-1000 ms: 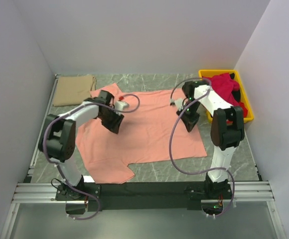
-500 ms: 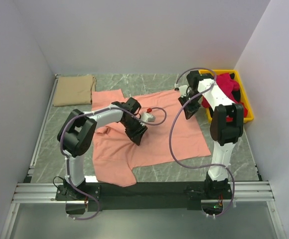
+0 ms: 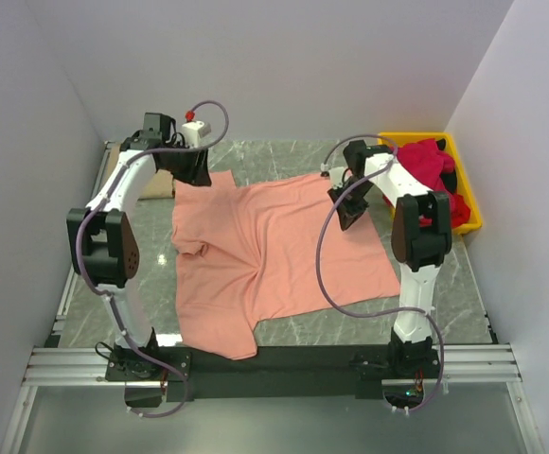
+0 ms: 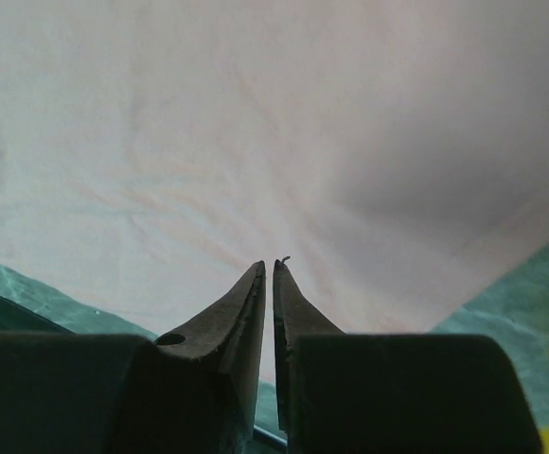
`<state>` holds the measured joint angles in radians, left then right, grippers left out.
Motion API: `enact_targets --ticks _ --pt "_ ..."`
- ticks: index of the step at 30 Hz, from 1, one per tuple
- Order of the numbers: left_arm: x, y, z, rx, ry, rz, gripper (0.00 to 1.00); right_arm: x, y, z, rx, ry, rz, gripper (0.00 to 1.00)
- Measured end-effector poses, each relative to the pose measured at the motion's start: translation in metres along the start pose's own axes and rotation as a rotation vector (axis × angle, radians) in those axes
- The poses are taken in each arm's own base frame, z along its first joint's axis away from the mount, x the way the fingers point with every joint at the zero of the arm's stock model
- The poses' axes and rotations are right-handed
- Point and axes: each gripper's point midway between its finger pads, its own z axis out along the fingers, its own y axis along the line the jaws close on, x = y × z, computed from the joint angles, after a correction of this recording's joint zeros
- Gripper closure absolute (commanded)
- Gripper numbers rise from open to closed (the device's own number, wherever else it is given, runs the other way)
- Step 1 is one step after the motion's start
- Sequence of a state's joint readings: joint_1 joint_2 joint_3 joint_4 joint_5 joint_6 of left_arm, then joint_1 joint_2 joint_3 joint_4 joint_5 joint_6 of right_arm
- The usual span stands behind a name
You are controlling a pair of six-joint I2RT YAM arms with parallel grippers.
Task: Fold and stack the t-shirts
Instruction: Flatten the tshirt out
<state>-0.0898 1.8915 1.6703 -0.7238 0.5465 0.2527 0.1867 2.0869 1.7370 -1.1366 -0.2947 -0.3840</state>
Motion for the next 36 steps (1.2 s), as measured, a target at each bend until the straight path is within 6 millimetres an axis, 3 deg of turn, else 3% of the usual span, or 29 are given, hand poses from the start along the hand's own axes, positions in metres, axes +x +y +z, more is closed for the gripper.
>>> enact_targets --ticks 4,11,15,21,26,29,36 --pt "-0.005 0.023 0.016 -0.055 0.016 -0.034 0.54 -0.001 0.002 0.024 -0.02 0.036 0.002 0.93" --pt "0.062 0.06 0.07 -0.142 0.216 -0.179 0.59 0.006 -0.006 0.049 -0.004 0.1 0.03 0.98" --pt "0.077 0.079 0.085 -0.195 0.281 -0.217 0.58 0.007 -0.008 0.049 0.009 0.107 0.034 1.0" --pt "0.05 0.106 0.103 -0.252 0.25 -0.197 0.57 0.02 -0.003 0.051 -0.004 0.137 0.055 1.0" --pt "0.012 0.133 0.126 -0.295 0.166 -0.145 0.51 0.025 0.0 0.05 -0.01 0.156 0.083 1.0" --pt "-0.002 0.142 0.135 -0.333 0.122 -0.089 0.47 0.019 -0.003 0.049 -0.006 0.151 0.098 1.0" --pt "-0.035 0.139 0.154 -0.35 0.01 0.031 0.32 -0.007 -0.021 0.048 0.043 0.079 0.129 1.0"
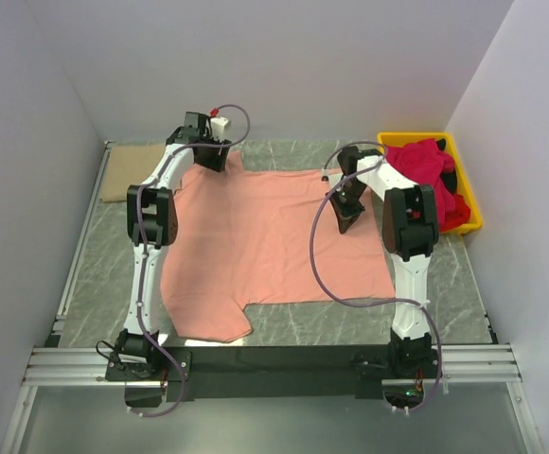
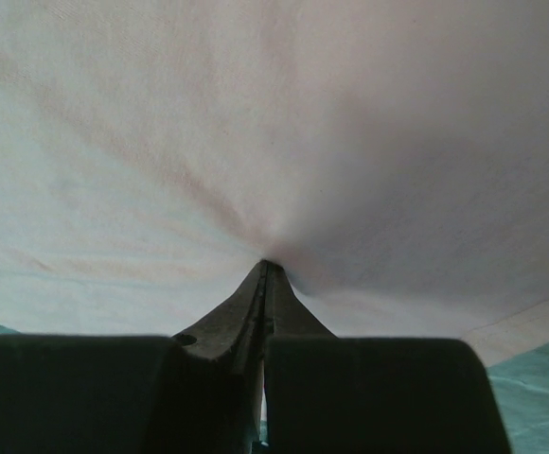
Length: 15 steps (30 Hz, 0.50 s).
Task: Fold and stack the t-shirts
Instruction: Flatten the tshirt out
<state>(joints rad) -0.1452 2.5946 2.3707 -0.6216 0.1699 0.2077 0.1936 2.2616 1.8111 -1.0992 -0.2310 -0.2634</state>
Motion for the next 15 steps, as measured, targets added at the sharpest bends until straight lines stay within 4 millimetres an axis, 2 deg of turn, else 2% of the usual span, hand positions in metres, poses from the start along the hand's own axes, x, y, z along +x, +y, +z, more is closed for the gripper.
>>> enact_targets --ticks 4,7,8,12,15 --pt "-0.024 -0.007 -0.005 0.018 -0.081 0.02 0.33 -0.002 -0.004 0.0 0.005 -0.012 0.018 1.0" --pt "-0.039 -0.011 -0.021 0.024 -0.128 0.017 0.34 -0.003 -0.003 -0.001 0.007 -0.033 0.019 1.0" --pt "-0.04 -0.013 -0.028 0.024 -0.131 0.013 0.35 -0.004 -0.003 -0.002 0.008 -0.044 0.017 1.0" --pt "-0.049 -0.017 -0.054 0.032 -0.143 -0.002 0.52 -0.004 0.003 -0.011 -0.009 -0.083 0.004 1.0" --pt "-0.038 -0.028 -0.068 0.094 -0.111 0.008 0.47 -0.002 0.008 -0.022 -0.021 -0.107 -0.023 1.0"
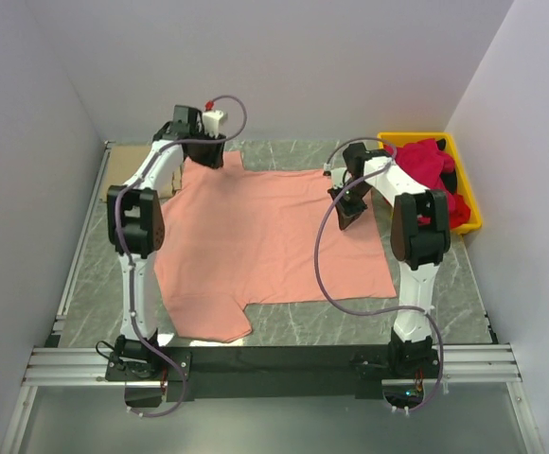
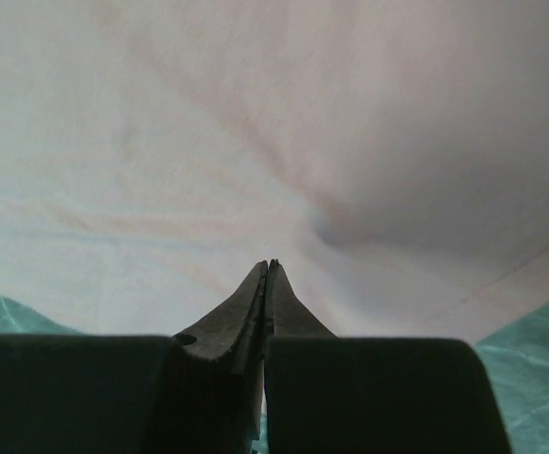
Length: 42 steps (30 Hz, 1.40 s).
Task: Fold and stack the t-shirts
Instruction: Flatten the tshirt out
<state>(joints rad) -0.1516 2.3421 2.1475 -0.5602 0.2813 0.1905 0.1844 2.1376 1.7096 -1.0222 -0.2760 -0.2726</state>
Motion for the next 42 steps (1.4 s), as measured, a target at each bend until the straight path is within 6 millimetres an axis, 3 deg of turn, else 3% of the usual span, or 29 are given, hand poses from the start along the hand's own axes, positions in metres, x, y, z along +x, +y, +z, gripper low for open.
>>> enact_targets --ticks 5,11,15,21,23,28,32,35,37,39,42 --pt "0.071 -0.032 -0.056 0.123 0.158 -0.033 0.46 0.018 0.008 -0.009 -0.024 0.021 -0.045 1.0" --pt "0.115 -0.041 -0.119 0.14 0.26 0.005 0.47 0.053 0.01 0.002 -0.044 0.117 -0.056 1.0" --pt "0.156 -0.048 -0.125 0.156 0.354 0.008 0.5 0.058 0.005 0.007 -0.024 0.143 -0.056 1.0" --pt "0.206 -0.05 -0.098 0.183 0.513 -0.021 0.52 0.049 -0.005 0.017 0.003 0.173 -0.044 1.0" --pt "0.202 -0.047 -0.088 0.177 0.531 -0.026 0.54 0.04 -0.009 0.017 0.014 0.166 -0.044 1.0" --pt "0.157 -0.028 -0.04 0.132 0.457 -0.022 0.54 0.006 -0.022 0.019 0.052 0.126 -0.041 1.0" --pt "0.123 -0.014 -0.01 0.105 0.372 -0.025 0.45 -0.03 -0.037 0.019 0.096 0.061 -0.038 1.0" --pt "0.106 -0.008 -0.007 0.113 0.32 -0.022 0.32 -0.054 -0.048 0.015 0.127 -0.009 -0.025 0.93" --pt "0.094 -0.008 -0.019 0.133 0.28 -0.013 0.3 -0.058 -0.049 0.009 0.13 -0.035 -0.02 0.81" --pt "0.083 -0.012 -0.046 0.165 0.217 0.028 0.3 -0.054 -0.044 -0.001 0.117 -0.054 -0.021 0.76" --pt "0.077 -0.03 -0.123 0.196 0.142 0.123 0.35 -0.032 -0.026 -0.024 0.079 -0.07 -0.021 0.72"
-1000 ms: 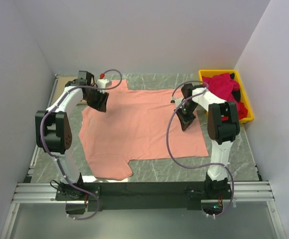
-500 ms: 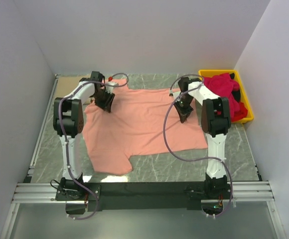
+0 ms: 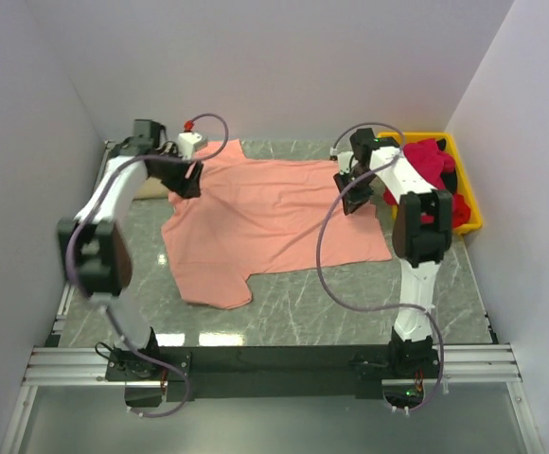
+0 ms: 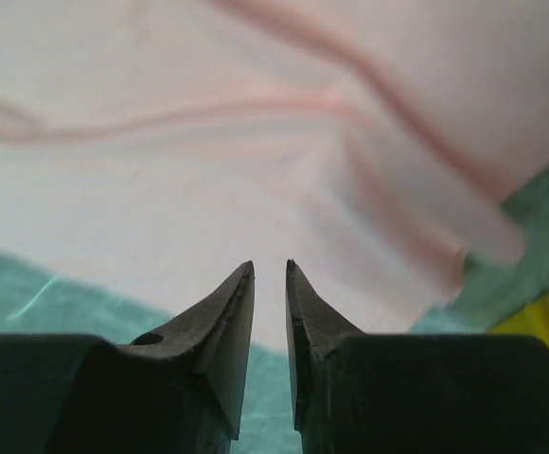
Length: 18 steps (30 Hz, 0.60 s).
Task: Fold and stack the t-shirts
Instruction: Flatten the tshirt out
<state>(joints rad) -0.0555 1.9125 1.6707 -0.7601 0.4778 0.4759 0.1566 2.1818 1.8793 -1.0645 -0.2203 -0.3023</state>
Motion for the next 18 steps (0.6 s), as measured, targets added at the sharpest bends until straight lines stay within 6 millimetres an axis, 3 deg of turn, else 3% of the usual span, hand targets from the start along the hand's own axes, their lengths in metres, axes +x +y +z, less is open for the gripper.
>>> enact_targets --ticks 3,6,9,13,15,18 --pt "0.004 -0.048 -0.078 -0.002 -0.088 0.172 0.41 0.011 0.018 -0.035 -0.021 -0.051 -0.014 0.72" --pt "0.042 -0.105 -0.116 0.052 -0.094 0.333 0.45 0.019 0.03 -0.062 -0.023 -0.103 -0.031 0.72" --pt "0.108 -0.145 -0.108 0.152 0.012 0.414 0.44 0.032 0.037 -0.066 -0.03 -0.095 -0.033 0.73" --pt "0.201 -0.181 -0.086 0.279 0.221 0.454 0.38 0.054 0.039 -0.049 -0.048 -0.023 -0.017 0.72" --pt "0.225 -0.194 -0.085 0.296 0.263 0.516 0.36 0.061 0.04 -0.043 -0.055 0.003 -0.007 0.73" --pt "0.235 -0.202 -0.082 0.27 0.255 0.625 0.37 0.06 0.04 -0.043 -0.055 0.001 -0.001 0.73"
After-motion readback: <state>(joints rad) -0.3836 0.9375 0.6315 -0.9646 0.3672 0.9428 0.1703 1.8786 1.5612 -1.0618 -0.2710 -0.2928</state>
